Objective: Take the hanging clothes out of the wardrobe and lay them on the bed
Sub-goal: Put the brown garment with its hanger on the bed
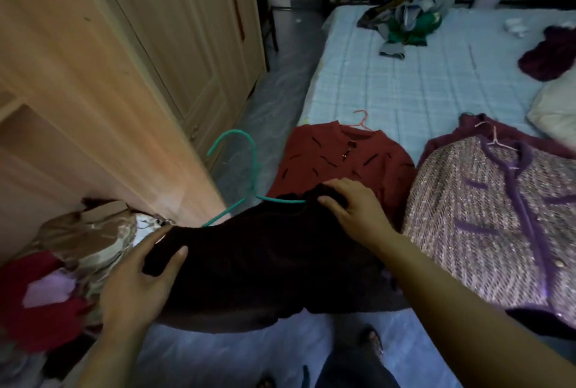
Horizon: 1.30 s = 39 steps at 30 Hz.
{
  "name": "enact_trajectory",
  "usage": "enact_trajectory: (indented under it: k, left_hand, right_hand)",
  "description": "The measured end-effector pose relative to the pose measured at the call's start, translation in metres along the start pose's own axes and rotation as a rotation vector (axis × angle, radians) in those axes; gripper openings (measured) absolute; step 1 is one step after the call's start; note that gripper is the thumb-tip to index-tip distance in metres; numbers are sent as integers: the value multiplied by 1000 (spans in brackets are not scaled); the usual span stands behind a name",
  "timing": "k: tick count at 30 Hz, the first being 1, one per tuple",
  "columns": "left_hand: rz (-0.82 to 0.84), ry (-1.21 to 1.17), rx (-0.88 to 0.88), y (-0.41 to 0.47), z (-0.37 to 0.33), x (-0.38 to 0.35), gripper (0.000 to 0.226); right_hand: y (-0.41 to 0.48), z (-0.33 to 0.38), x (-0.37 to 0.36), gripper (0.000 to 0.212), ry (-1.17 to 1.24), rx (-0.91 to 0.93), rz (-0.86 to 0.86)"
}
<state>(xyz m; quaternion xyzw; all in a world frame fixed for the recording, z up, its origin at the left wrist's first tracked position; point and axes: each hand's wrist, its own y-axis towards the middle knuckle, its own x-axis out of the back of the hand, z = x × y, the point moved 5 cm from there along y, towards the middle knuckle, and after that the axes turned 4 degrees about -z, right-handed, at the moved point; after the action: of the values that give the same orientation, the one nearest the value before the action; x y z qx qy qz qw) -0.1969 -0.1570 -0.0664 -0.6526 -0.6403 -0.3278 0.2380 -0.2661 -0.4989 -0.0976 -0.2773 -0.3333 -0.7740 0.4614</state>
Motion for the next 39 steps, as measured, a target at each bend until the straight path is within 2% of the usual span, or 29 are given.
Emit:
enact_trajectory:
  k: [3,6,10,14,20,25,31,34,39]
  left_hand:
    - [-24,-3,12,-1,49,44,52]
    - [9,3,-53,1,71,72,47]
    - [65,75,-201,-1,61,74,44]
    - [188,-23,-303,-7,32,45,39]
    - [327,-61,-439,-41,-65,-34,45]
    - [509,-204,-499,-95,-158,-121,37]
    - [599,-231,-604,-178,-275,-214,38]
    - [647,-236,-653,-227,-341,-255,40]
    - [741,-344,-723,-309,-457,-314,39]
  right_hand:
    - [-26,55,-32,36,62,7,36]
    - [-59,84,-52,29,175,-45,19]
    - [-112,82,-50,22,220,-234,-100]
    - [-159,60,-19,21,186,-385,-199]
    - [-231,17,77,26,19,-545,-401]
    - [-304,-30,167,31,-133,-628,-600]
    - [-369,-100,276,41,-183,-651,-734]
    - [-401,-147,334,39,-249,-713,-772]
    - [-454,-210,444,28,-360,-745,-942]
